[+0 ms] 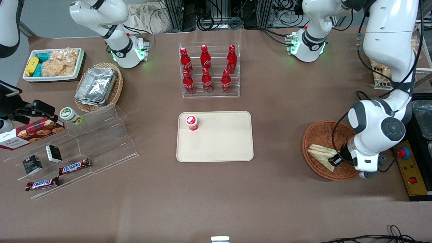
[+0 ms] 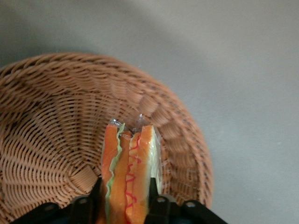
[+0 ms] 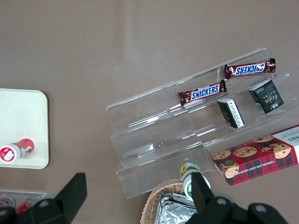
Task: Place sandwich from basket to tray
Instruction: 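Close the left gripper on the sandwich and lift it, then carry the sandwich with the left gripper over the cream tray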
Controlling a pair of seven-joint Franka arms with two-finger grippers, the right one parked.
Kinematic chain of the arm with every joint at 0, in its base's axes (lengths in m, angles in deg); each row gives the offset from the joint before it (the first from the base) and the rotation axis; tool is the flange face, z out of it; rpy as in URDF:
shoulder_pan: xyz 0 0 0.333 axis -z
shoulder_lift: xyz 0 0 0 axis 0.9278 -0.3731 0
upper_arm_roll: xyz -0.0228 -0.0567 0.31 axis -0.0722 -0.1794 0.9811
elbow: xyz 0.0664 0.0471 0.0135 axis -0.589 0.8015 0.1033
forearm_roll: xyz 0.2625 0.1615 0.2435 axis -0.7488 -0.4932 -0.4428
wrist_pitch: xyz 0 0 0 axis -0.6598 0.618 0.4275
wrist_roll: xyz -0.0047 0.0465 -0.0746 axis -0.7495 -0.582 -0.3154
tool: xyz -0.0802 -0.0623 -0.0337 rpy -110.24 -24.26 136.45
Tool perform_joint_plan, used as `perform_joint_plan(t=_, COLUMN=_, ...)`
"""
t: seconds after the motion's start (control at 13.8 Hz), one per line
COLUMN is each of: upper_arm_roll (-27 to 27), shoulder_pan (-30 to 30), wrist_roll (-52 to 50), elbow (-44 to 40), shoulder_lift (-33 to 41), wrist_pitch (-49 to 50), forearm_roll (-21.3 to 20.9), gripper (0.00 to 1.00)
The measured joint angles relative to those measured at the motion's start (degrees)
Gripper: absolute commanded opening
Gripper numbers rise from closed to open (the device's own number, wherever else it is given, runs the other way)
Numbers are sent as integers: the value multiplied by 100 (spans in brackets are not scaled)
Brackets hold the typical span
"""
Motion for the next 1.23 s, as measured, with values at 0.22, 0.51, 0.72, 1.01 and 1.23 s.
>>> perform_joint_plan(t=0.22, upper_arm_roll=-23, shoulder_pan=3, wrist_roll=373, elbow=-296, shoulder_lift=402, wrist_pitch=745, forearm_roll=-9, gripper=7)
perform_joint_plan(t=0.51, upper_arm_roll=-21, shoulder_pan=3, wrist_roll=1208, elbow=-1129, shoulder_lift=1257, wrist_pitch=2789, forearm_roll=-9, gripper=7)
perform_joint_plan(t=0.72, upper_arm_roll=-96, shoulder_pan=8, wrist_roll=1626, elbow=-1970, shoulder_lift=1654, wrist_pitch=4267, forearm_roll=-8, gripper=7)
perform_joint_plan(t=1.01, upper_arm_roll=-546, shoulder_pan=13, wrist_roll=1628, elbow=-2536, shoulder_lift=2153, wrist_pitch=5241, forearm_roll=-185, gripper=7)
perform_joint_plan(t=1.23, upper_arm_roll=-1315, shoulder_pan=27, wrist_roll=992, elbow=-2590, shoulder_lift=2558, wrist_pitch=5622, forearm_roll=-392, gripper=7)
